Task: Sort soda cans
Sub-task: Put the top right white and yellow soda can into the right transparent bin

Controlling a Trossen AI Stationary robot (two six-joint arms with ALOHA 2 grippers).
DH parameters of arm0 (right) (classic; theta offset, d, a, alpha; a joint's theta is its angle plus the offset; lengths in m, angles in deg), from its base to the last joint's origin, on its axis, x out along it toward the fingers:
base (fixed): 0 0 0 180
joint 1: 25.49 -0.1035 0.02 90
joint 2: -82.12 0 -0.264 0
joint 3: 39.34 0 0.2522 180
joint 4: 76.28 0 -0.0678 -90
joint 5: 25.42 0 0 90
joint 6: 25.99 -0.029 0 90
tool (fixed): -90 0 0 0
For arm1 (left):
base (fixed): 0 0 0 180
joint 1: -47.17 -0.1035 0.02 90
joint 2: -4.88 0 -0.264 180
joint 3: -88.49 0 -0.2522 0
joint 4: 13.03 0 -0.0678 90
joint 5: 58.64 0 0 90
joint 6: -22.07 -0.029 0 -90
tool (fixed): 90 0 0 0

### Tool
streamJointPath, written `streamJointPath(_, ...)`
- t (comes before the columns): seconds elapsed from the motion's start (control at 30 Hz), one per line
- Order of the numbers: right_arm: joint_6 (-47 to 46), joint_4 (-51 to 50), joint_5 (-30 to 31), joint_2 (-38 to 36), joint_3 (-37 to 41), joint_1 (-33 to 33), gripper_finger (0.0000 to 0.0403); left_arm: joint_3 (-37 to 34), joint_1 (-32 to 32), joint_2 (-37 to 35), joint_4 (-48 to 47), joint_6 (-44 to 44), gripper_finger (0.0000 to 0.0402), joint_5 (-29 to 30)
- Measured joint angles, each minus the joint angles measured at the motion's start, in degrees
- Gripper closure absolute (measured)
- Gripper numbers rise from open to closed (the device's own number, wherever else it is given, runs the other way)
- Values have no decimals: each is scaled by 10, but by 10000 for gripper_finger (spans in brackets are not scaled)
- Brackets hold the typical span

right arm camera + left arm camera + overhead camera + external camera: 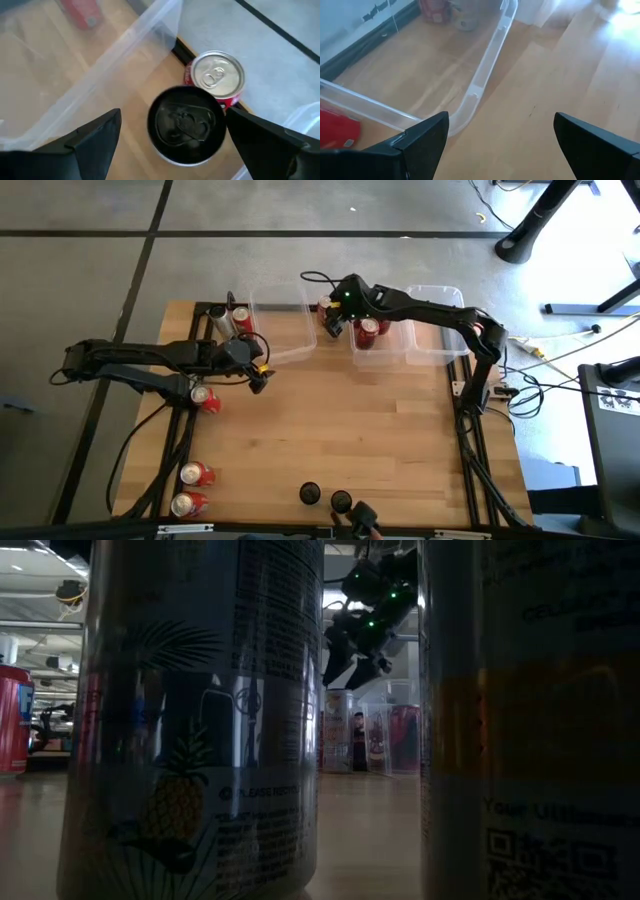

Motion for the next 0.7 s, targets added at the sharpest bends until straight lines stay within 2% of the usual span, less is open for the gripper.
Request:
streamJointPath(0.1, 0, 8, 23, 2, 4, 0, 45, 0, 0, 0, 0, -6, 54, 1)
streamJointPath(0.5, -1, 8, 9, 30, 4, -1, 48, 28, 0, -37, 3, -36, 54, 4)
streamJointPath(0.7, 1, -1, 8, 30, 4, 0, 99, 28, 0, -59, 1, -33, 54, 4)
